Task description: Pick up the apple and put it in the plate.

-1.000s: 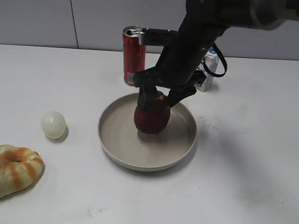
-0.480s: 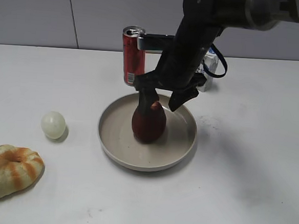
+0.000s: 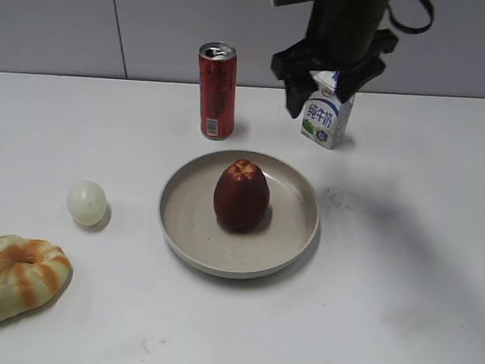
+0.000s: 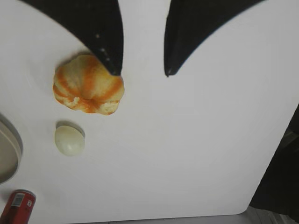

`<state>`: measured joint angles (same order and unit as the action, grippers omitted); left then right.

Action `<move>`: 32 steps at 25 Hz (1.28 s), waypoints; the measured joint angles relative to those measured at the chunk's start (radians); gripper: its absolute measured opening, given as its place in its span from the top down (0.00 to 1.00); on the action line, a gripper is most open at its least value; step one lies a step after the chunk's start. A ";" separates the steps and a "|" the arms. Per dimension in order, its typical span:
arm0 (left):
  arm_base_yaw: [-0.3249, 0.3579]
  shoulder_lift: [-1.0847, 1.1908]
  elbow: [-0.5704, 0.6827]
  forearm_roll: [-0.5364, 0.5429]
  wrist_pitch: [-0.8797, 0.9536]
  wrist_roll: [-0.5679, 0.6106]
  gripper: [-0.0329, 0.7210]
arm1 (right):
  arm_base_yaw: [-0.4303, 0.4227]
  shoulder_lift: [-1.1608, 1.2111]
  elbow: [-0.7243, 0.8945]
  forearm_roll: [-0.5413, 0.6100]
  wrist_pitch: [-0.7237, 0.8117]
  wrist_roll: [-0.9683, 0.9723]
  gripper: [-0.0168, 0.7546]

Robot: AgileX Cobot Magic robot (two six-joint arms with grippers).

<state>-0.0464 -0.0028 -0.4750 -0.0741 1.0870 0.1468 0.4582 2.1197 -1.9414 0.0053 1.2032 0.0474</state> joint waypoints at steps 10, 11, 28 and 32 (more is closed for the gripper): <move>0.000 0.000 0.000 0.000 0.000 0.000 0.64 | -0.289 -0.145 0.032 0.020 0.004 0.038 0.21; 0.000 0.000 0.000 0.000 0.000 0.000 0.64 | -0.312 -0.175 0.056 0.029 0.004 0.039 0.21; 0.000 0.000 0.000 0.000 0.000 0.000 0.64 | -0.380 -0.958 0.933 0.061 -0.098 -0.021 0.21; 0.000 0.000 0.000 0.000 0.000 0.000 0.64 | -0.380 -1.150 1.124 0.061 -0.134 -0.023 0.21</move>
<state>-0.0464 -0.0028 -0.4750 -0.0741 1.0870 0.1468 0.0778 0.9696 -0.8177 0.0660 1.0690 0.0249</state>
